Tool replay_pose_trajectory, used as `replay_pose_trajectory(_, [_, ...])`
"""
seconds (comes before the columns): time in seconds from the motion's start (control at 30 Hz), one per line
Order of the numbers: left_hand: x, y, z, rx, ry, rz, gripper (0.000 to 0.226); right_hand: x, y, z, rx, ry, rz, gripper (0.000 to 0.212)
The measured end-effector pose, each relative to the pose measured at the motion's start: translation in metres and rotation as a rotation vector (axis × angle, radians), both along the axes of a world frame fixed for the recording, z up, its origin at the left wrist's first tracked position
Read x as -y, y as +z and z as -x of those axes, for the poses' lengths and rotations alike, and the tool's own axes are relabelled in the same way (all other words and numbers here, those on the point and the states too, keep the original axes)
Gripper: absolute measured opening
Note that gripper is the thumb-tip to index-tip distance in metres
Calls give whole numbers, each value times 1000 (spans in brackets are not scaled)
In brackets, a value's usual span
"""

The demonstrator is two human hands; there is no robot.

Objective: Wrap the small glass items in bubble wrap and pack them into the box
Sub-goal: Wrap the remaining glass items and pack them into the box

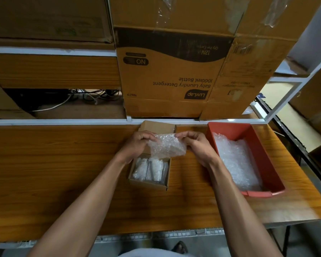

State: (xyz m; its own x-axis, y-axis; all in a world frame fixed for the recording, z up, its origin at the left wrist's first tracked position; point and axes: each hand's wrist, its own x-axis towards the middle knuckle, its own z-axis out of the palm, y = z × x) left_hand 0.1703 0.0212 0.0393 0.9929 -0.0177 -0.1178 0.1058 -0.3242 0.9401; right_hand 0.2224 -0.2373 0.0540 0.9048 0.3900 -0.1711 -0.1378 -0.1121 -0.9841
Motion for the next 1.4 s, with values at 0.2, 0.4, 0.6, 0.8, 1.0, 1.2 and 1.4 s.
replay_pose_trajectory(0.2, [-3,8,-1,50,77,277,20,-4,4,1,102,-6,57,21])
replay_pose_trajectory(0.4, [1,-8,-3,85,146,243,23,-9,4,0,166,-50,60,20])
replay_pose_trajectory(0.6, [7,0,2,97,163,245,21,-20,7,0,318,-238,165,24])
replay_pose_trajectory(0.8, [34,3,11,147,95,250,20,-47,5,7,398,-326,167,20])
replay_pose_trajectory(1.0, [40,3,10,198,143,278,35,-51,4,13,366,-186,173,21])
replay_pose_trajectory(1.2, [35,3,11,188,112,203,37,-39,6,12,195,-64,82,27])
replay_pose_trajectory(1.4, [26,-7,9,123,237,329,40,-40,1,25,37,145,-28,49])
